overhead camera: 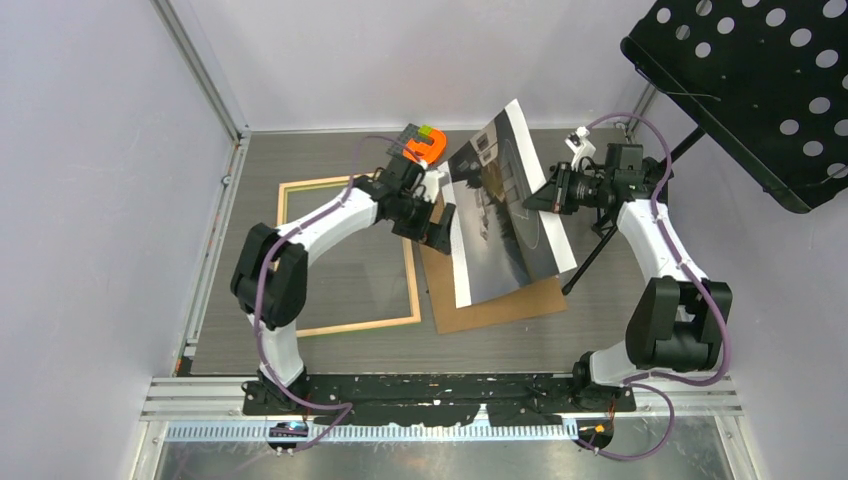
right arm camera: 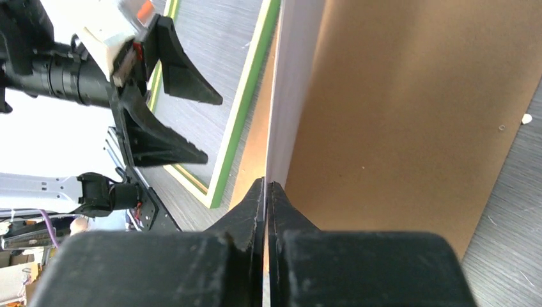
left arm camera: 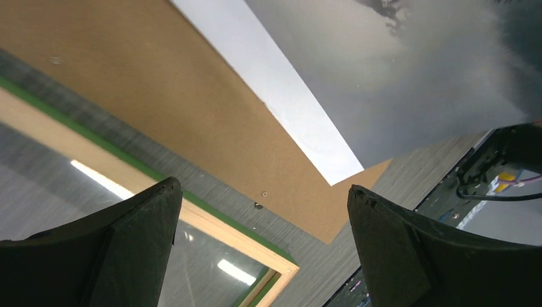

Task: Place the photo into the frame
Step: Pick up the photo at the center of the board.

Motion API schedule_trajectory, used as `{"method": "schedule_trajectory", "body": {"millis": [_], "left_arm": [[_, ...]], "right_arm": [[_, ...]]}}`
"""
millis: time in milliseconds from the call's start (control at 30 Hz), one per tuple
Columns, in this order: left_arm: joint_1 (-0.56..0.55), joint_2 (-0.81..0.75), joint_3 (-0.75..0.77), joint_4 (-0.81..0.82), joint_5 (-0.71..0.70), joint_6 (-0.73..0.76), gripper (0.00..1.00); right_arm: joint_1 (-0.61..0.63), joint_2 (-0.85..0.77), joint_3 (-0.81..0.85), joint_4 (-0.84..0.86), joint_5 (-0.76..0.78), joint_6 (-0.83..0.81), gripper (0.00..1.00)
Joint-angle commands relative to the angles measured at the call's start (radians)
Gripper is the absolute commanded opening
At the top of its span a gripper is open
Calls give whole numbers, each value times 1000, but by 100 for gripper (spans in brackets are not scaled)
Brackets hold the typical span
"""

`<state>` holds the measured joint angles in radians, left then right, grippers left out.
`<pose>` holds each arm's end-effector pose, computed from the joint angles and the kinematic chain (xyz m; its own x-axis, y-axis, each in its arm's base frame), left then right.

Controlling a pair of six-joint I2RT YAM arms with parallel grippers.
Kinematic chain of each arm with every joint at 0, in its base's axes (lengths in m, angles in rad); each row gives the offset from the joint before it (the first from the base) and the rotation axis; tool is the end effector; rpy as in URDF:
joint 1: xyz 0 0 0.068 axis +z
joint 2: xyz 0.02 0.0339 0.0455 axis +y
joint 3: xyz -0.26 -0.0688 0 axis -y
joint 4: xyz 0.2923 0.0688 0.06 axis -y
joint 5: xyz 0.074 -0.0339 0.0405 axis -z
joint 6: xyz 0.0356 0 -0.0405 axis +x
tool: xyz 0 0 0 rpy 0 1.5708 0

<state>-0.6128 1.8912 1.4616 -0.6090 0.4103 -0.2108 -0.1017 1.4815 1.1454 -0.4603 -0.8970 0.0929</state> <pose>0.3573 -0.2686 0.2012 -0.8343 0.3520 -0.4243 0.5302 0.7234 -0.4423 0.3608 -0.0089 0.2639 -0.7526 0.1350 -0.6444 -0.4122 0.6666 0.6211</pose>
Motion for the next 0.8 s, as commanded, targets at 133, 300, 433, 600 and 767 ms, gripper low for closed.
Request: {"method": "schedule_trajectory", "body": {"millis": [133,300,433,600,767], "left_arm": [[180,-98,20,67,183,-78,99],[239,-78,45,107,272,-110,99],[242,-62,41,192,358,-171,99],[242,-31,17,362,471,-317,99],[242,-10,-30,543,548,-474,100]], "right_arm": [[11,-99,35,134,-96,154,6],[29,-151,48,208,-117,251,6],[40,-182,51,298,-140,347,6],[59,-208,62,440,-177,477,6],[90,-220,74,546,-196,554,6]]}}
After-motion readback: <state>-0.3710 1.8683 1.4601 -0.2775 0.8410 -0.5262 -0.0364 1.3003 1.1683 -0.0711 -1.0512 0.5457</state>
